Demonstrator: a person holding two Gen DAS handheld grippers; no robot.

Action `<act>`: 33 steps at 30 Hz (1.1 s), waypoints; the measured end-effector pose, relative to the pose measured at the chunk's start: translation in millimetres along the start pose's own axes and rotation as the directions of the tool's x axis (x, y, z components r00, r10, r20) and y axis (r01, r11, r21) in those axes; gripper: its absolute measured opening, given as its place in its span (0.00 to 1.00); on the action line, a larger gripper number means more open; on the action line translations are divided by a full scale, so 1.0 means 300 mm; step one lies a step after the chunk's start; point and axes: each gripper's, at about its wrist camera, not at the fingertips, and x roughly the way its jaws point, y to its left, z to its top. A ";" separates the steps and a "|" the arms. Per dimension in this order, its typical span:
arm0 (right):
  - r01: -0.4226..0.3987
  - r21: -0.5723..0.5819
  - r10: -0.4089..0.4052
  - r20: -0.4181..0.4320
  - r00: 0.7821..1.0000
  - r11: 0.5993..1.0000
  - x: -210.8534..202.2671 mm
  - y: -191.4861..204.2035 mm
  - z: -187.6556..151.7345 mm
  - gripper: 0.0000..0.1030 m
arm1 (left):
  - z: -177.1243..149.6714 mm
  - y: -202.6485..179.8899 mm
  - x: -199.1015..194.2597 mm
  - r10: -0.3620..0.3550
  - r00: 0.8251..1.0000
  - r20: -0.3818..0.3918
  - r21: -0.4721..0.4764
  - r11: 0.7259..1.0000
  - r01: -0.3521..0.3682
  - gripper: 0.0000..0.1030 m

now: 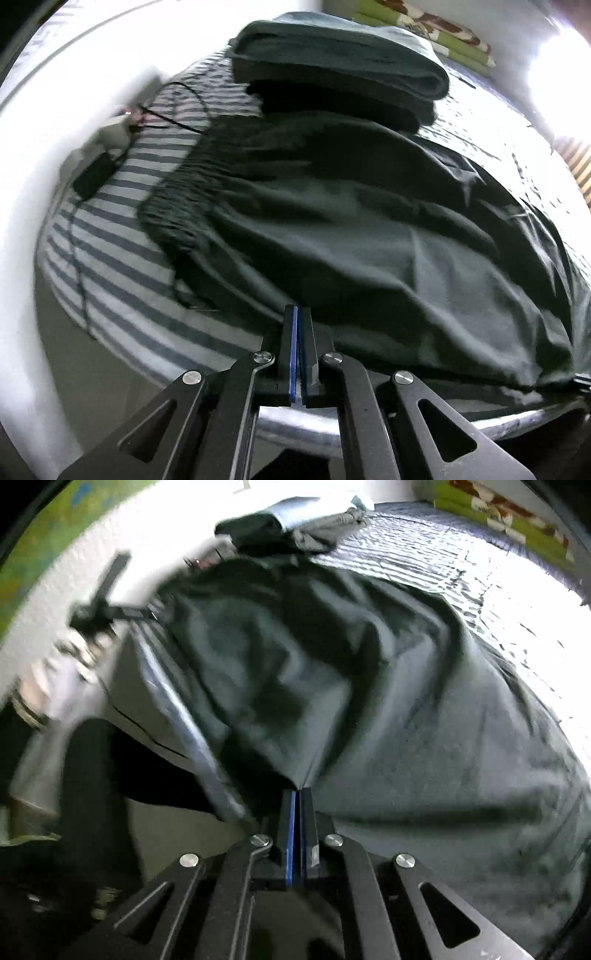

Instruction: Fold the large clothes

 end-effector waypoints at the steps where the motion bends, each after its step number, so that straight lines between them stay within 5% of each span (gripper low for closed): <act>1: -0.041 0.015 0.041 0.007 0.999 0.999 -0.007 0.001 0.001 0.02 | -0.007 0.015 -0.012 0.007 1.000 0.000 -0.008 1.000 -0.007 0.00; 2: -0.053 0.028 0.053 -0.013 0.998 0.998 0.001 -0.007 -0.001 0.02 | -0.011 0.031 -0.022 0.017 1.000 0.001 -0.018 1.000 -0.017 0.00; 4: 0.046 -0.025 -0.048 -0.064 0.997 0.999 0.048 0.006 0.004 0.04 | -0.009 0.064 -0.029 0.005 1.000 0.007 -0.054 0.999 -0.004 0.00; 6: 0.191 -0.099 -0.202 -0.110 0.973 0.977 0.084 0.019 -0.010 0.12 | 0.007 0.086 -0.025 -0.061 0.998 -0.012 -0.098 0.993 0.059 0.03; 7: 0.211 -0.113 -0.223 -0.110 0.969 0.971 0.085 0.026 -0.013 0.22 | 0.017 0.098 -0.020 -0.079 0.997 -0.008 -0.124 0.989 0.078 0.15; 9: 0.230 -0.149 -0.243 -0.074 0.967 0.962 0.069 0.055 -0.022 0.27 | 0.041 0.118 -0.009 -0.083 0.996 0.010 -0.156 0.984 0.084 0.52; 11: 0.247 -0.184 -0.263 -0.068 0.962 0.951 0.066 0.081 -0.034 0.27 | 0.067 0.146 0.007 -0.064 0.998 0.027 -0.215 0.974 0.069 0.57; 14: 0.268 -0.186 -0.286 -0.074 0.955 0.945 0.084 0.082 -0.044 0.27 | 0.103 0.169 0.072 -0.033 0.999 -0.001 -0.273 0.962 0.032 0.56; 16: 0.268 -0.171 -0.284 -0.078 0.956 0.948 0.094 0.076 -0.046 0.28 | 0.115 0.150 0.125 0.000 0.999 -0.044 -0.240 0.971 -0.010 0.19; 18: 0.269 -0.159 -0.284 -0.080 0.955 0.950 0.098 0.070 -0.045 0.29 | 0.119 0.127 0.131 0.056 0.998 -0.039 -0.196 0.979 -0.063 0.04; 22: 0.289 -0.182 -0.308 -0.085 0.948 0.940 0.093 0.046 -0.051 0.40 | 0.127 0.147 0.092 0.146 0.989 -0.004 -0.173 0.974 -0.144 0.04; 27: 0.221 -0.114 -0.233 -0.112 0.966 0.969 0.063 0.002 -0.047 0.41 | 0.114 0.144 0.078 0.178 0.984 -0.024 -0.124 0.976 -0.179 0.11; 30: 0.132 0.003 -0.132 -0.015 0.991 0.991 -0.003 -0.023 -0.007 0.41 | 0.114 0.129 0.005 0.234 0.972 0.020 -0.142 0.963 -0.229 0.21; 33: 0.166 0.022 -0.166 0.008 0.986 0.986 0.025 -0.031 0.013 0.41 | 0.126 -0.003 -0.084 0.238 0.967 0.091 -0.031 0.971 -0.236 0.21</act>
